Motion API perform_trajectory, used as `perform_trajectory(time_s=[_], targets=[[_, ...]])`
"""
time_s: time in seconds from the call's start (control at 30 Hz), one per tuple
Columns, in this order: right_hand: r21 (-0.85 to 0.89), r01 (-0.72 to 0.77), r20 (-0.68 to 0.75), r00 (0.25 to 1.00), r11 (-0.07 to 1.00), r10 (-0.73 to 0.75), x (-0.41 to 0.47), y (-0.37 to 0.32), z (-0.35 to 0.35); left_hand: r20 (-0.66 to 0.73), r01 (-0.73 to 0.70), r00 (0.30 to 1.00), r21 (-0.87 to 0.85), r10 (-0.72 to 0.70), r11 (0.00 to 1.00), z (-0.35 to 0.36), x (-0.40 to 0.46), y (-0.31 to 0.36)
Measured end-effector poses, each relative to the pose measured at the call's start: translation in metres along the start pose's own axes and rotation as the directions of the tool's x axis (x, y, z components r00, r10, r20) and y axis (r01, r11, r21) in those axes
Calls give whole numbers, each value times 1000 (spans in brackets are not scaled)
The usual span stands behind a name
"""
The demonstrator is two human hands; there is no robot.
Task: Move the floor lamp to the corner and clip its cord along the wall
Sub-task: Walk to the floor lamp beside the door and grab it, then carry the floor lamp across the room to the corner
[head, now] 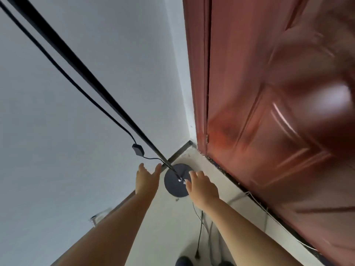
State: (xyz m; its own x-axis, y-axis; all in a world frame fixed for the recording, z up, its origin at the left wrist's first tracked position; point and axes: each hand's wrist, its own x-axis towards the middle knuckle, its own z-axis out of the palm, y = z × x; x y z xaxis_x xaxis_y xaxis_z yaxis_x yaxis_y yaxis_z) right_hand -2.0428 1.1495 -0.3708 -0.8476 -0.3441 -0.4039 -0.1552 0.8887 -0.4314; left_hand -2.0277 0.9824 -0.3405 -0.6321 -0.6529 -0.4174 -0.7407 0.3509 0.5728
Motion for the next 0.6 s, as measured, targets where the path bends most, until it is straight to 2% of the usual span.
perform_trajectory(time_s=[0.1,0.17,0.23,0.37,0.53,0.6], targets=[[19,-15,26,1000,1000,14,46,2,40,24,-16,999,-237,22,971,15,37,-2],[65,-39,28,999,997,37,77,-3,60,25,-84,994,-421,104,903,17,59,6],[128,-71,52,997,989,65,103,-8,79,1,-145,985,-525,172,838,16,79,13],[218,-100,89,993,971,82,131,-15,113,26,-200,967,-546,255,814,15,92,18],[283,-107,250,968,953,35,134,1,151,46,-207,956,-593,290,778,22,93,16],[327,-165,246,966,930,85,127,14,167,55,-214,952,-589,302,779,21,96,16]])
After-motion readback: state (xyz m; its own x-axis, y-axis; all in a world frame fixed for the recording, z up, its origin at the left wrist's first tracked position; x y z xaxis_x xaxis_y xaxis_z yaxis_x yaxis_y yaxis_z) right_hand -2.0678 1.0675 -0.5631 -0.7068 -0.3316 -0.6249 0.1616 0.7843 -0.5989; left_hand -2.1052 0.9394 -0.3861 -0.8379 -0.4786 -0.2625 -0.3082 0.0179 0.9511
